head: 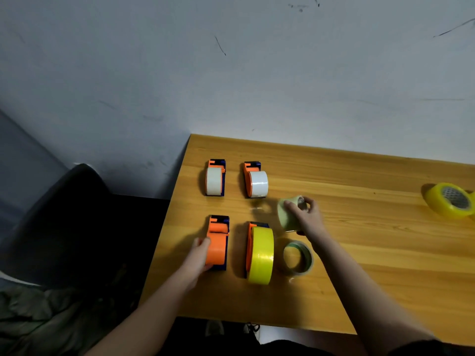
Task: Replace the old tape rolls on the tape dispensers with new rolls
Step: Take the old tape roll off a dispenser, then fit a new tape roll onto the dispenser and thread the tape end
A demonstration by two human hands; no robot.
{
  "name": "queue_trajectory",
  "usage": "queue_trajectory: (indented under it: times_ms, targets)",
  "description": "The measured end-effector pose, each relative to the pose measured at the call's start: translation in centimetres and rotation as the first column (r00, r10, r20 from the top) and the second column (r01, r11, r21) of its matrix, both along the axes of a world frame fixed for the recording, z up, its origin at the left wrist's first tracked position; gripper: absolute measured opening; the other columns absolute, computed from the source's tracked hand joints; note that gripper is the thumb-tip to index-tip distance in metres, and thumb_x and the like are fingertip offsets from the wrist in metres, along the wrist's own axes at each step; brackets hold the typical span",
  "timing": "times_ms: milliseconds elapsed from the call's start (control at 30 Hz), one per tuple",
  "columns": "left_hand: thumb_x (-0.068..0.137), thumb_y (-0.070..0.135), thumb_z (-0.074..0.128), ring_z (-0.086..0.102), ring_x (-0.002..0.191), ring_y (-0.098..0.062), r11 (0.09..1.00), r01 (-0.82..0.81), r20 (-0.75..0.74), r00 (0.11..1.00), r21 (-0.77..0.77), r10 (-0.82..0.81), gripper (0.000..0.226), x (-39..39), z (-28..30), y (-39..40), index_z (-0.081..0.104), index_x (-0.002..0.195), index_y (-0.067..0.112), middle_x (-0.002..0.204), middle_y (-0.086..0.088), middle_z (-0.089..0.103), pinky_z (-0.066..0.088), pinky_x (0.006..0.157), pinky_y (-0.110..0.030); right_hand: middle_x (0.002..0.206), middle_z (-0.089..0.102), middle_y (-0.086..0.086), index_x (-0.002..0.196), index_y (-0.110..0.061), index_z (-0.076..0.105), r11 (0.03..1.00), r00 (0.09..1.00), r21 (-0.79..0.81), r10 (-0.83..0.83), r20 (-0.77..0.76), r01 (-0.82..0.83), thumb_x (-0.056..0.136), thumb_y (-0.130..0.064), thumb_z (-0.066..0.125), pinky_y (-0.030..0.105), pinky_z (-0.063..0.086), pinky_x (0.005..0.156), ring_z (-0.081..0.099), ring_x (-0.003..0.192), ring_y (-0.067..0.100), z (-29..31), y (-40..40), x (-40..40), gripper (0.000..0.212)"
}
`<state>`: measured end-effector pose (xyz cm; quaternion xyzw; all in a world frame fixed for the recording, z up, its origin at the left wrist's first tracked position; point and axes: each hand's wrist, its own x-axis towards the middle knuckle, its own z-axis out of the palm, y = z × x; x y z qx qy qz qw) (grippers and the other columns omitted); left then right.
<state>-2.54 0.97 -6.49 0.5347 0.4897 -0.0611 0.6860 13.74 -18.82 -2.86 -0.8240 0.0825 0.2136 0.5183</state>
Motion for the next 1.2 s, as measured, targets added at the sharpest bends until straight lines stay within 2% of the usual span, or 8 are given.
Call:
queue_trajectory:
  times_ms: [100,200,267,467,633,733,933,1200]
  targets:
    - [0.102,0.029,0.033,0.047,0.121,-0.032,1.0,0.019,-0.023,1.0,0.007,-0.019,0.05,0.1,-0.3,-0.1,0.018,0.149,0.019,0.138,-0.014,0.045,0.04,0.102,-0.045,0.138,0.036,0.016,0.142,-0.019,0.036,0.978,0.998,-0.205,0.055,0.037,-0.046,0.079,-0.048,0.073,0.049,0.047,0.098,0.048,0.117,0.033,-1.3,0.2,0.8,0.078]
    - [0.103,0.024,0.031,0.053,0.091,-0.022,0.999,0.031,-0.016,0.999,0.02,-0.03,0.034,0.2,-0.3,-0.2,0.036,0.136,0.015,0.101,-0.005,0.056,0.042,0.092,-0.04,0.142,0.035,0.016,0.145,-0.022,0.031,0.91,0.99,-0.398,0.137,0.035,-0.112,0.077,-0.056,0.071,0.048,0.04,0.105,0.04,0.128,0.038,-2.0,0.4,1.3,0.085]
    - [0.103,0.023,0.031,0.052,0.087,-0.021,0.999,0.03,-0.02,0.999,0.03,-0.029,0.03,0.3,-0.5,-0.2,0.039,0.131,0.014,0.091,-0.002,0.054,0.042,0.093,-0.043,0.142,0.034,0.015,0.145,-0.022,0.03,0.855,0.981,-0.495,0.193,0.027,-0.154,0.078,-0.054,0.07,0.045,0.037,0.104,0.037,0.13,0.038,-2.3,0.6,1.4,0.085]
    - [0.102,0.022,0.032,0.054,0.088,-0.023,1.0,0.005,-0.041,0.999,0.021,-0.004,0.025,0.8,-0.4,-0.2,0.043,0.124,0.018,0.093,-0.004,0.055,0.044,0.085,-0.039,0.138,0.035,0.013,0.14,-0.019,0.032,0.764,0.964,-0.61,0.266,0.002,-0.21,0.078,-0.044,0.072,0.043,0.039,0.1,0.035,0.129,0.036,-3.7,0.5,1.9,0.078]
    - [0.102,0.023,0.033,0.05,0.114,-0.031,0.998,0.029,-0.122,0.992,0.064,-0.021,0.036,0.9,-1.0,-0.3,0.041,0.136,0.014,0.123,-0.012,0.054,0.039,0.102,-0.048,0.137,0.033,0.011,0.141,-0.022,0.029,0.667,0.942,-0.697,0.332,-0.036,-0.262,0.077,-0.046,0.072,0.042,0.042,0.098,0.035,0.13,0.032,-4.9,0.5,2.1,0.081]
    - [0.101,0.023,0.034,0.047,0.12,-0.031,0.996,0.034,-0.136,0.99,0.082,-0.023,0.039,0.8,-1.1,-0.4,0.039,0.139,0.014,0.134,-0.013,0.05,0.037,0.105,-0.048,0.136,0.033,0.009,0.141,-0.021,0.028,0.624,0.931,-0.737,0.365,-0.019,-0.26,0.078,-0.049,0.071,0.041,0.043,0.095,0.036,0.129,0.031,-5.6,0.5,1.9,0.081]
    - [0.102,0.023,0.035,0.049,0.108,-0.023,0.992,0.042,-0.107,0.994,0.119,-0.03,0.038,0.9,-1.1,-0.8,0.038,0.138,0.014,0.123,-0.009,0.052,0.038,0.086,-0.034,0.141,0.031,0.01,0.144,-0.016,0.026,0.635,0.912,-0.738,0.404,0.067,-0.227,0.076,-0.05,0.074,0.042,0.042,0.096,0.032,0.13,0.031,-6.2,0.3,2.0,0.09]
    - [0.101,0.024,0.037,0.05,0.106,-0.025,0.988,0.058,-0.116,0.992,0.146,-0.041,0.041,1.1,-1.5,-0.8,0.035,0.14,0.012,0.118,-0.009,0.051,0.041,0.088,-0.037,0.141,0.032,0.01,0.145,-0.014,0.022,0.594,0.908,-0.767,0.417,0.038,-0.241,0.075,-0.056,0.072,0.041,0.043,0.097,0.033,0.131,0.03,-6.2,0.2,1.9,0.096]
